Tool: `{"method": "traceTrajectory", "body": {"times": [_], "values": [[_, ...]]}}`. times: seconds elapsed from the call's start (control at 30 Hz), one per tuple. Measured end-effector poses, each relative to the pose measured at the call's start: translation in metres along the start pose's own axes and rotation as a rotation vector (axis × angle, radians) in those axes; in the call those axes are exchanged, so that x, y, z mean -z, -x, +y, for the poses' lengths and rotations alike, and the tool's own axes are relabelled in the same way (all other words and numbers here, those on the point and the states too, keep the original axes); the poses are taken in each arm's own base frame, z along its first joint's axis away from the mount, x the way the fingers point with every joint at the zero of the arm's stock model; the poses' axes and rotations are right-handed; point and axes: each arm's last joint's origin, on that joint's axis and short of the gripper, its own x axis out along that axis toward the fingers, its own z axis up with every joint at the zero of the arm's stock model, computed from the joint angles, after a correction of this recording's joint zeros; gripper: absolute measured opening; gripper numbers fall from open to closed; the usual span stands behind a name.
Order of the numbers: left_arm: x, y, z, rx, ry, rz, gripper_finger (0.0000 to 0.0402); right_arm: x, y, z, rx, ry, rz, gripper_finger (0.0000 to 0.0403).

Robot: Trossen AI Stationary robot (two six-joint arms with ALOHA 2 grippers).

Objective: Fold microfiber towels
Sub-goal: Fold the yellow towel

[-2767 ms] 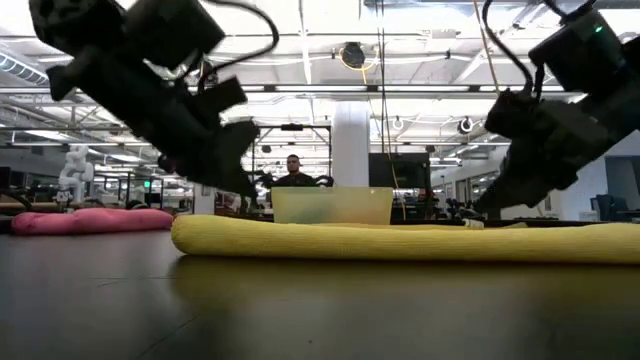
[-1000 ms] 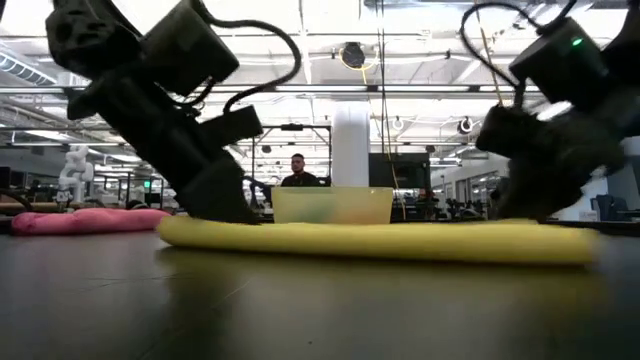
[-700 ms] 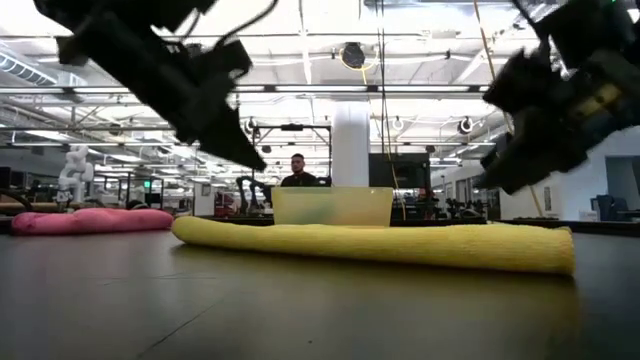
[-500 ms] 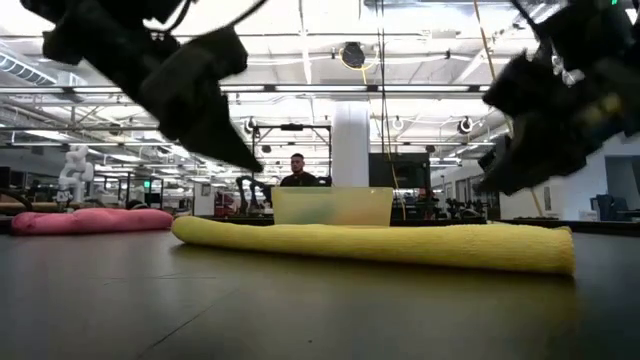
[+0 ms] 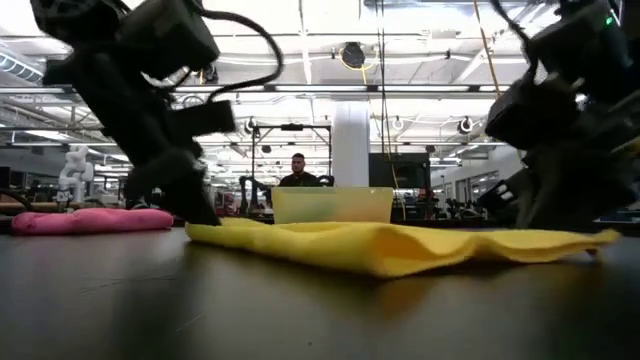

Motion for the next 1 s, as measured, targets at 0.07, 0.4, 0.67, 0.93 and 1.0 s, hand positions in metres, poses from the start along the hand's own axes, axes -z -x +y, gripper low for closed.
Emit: {"method": "traceTrajectory", "body": {"times": [0.07,0.4,0.67,0.93,1.0], "values": [[-0.005,0.011,0.007,-0.015,-0.007,-0.028,0.0011,-0.006,-0.007,0.011,-0.095,0.059,0.021,0.0],[-0.033,0.031,-0.004,0.203,0.03,-0.26,0.0005,-0.034,-0.012,0.03,-0.033,0.276,-0.125,0.0],[-0.007,-0.019,-0.019,0.132,-0.026,-0.121,0.0016,-0.016,-0.026,0.012,0.074,0.211,-0.014,0.0],[-0.018,-0.004,-0.002,0.059,-0.029,-0.16,0.0012,-0.033,-0.046,0.033,-0.141,0.322,-0.017,0.0],[-0.025,0.012,0.002,0.05,-0.027,-0.205,0.0017,-0.041,-0.043,0.04,-0.16,0.382,-0.065,0.0]]}}
